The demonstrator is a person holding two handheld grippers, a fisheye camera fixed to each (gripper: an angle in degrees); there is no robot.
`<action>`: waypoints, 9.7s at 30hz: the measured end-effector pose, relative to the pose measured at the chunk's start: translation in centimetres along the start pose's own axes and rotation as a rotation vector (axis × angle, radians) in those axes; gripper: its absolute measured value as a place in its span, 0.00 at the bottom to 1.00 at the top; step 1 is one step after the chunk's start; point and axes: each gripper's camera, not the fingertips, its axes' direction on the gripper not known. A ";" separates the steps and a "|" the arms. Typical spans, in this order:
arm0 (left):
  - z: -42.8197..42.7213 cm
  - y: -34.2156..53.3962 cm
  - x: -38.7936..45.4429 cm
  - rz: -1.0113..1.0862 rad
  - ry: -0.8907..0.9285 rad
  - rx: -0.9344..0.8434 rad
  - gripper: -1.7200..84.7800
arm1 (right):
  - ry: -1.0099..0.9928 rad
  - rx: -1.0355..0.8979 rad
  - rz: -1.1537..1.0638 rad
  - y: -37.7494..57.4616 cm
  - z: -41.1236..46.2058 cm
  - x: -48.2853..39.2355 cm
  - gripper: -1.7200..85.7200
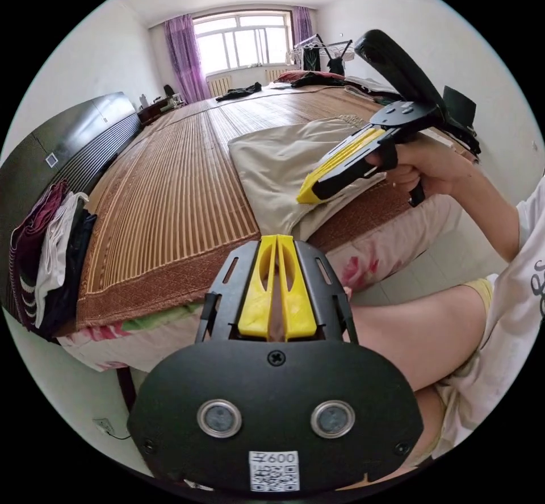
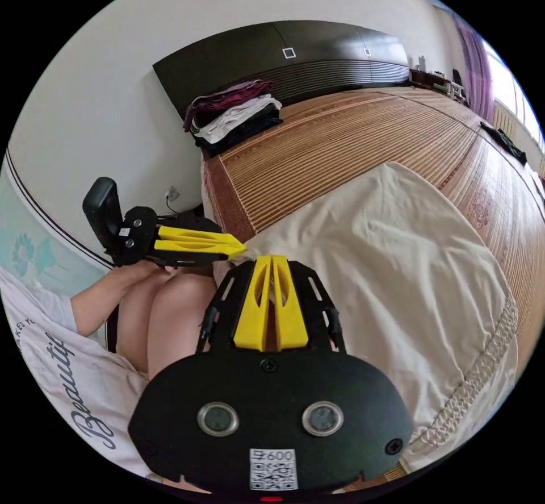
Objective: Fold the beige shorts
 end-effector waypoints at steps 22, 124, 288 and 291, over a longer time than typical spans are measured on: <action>-11.6 3.0 4.3 -0.045 -0.143 0.166 0.04 | -0.041 0.125 0.007 5.0 1.9 -15.2 0.01; -4.6 6.6 11.3 0.152 -0.245 0.021 0.03 | 0.325 0.248 -0.191 11.0 -8.6 -37.1 0.01; 13.5 -36.4 -40.4 -0.183 0.478 -0.063 0.02 | -0.624 -0.108 0.102 30.9 21.2 46.5 0.01; 12.3 -34.6 -44.3 -0.314 0.630 -0.043 0.02 | -0.823 -0.243 0.023 30.5 24.9 39.2 0.01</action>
